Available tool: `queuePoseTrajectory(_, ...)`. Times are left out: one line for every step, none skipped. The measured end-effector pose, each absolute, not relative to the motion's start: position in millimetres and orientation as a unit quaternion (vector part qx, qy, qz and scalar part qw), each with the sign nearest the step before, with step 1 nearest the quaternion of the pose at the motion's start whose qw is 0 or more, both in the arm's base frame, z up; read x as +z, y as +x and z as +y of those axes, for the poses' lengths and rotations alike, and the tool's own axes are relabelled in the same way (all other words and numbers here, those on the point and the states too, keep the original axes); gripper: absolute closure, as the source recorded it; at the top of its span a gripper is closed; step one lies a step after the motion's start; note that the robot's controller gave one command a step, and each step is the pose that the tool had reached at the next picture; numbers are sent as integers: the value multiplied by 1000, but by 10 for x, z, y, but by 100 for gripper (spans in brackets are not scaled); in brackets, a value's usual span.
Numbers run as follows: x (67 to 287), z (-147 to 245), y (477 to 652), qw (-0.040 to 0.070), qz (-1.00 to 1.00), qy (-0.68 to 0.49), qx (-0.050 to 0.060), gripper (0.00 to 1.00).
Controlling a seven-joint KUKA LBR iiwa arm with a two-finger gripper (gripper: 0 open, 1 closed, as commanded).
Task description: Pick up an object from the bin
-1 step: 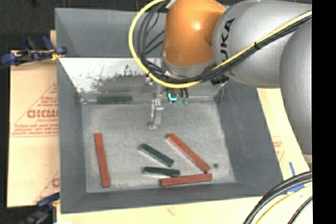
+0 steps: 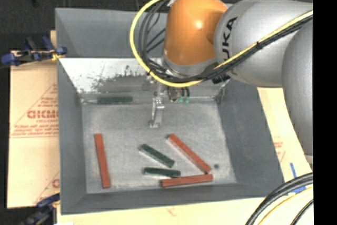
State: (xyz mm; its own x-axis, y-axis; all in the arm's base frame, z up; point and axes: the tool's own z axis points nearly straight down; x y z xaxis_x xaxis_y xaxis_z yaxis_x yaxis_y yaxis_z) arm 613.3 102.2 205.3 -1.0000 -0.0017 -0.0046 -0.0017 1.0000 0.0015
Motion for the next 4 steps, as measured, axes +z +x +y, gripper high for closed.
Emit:
queuePoseTrajectory(1212,283,5805,3,1000,-24,0,0)
queuePoseTrajectory(1398,-344,5100,0,995,-103,-1,0)
queuePoseTrajectory(1240,-364,5397,2,1000,28,0,0)
queuePoseTrajectory(674,-423,5411,0,998,56,0,0)
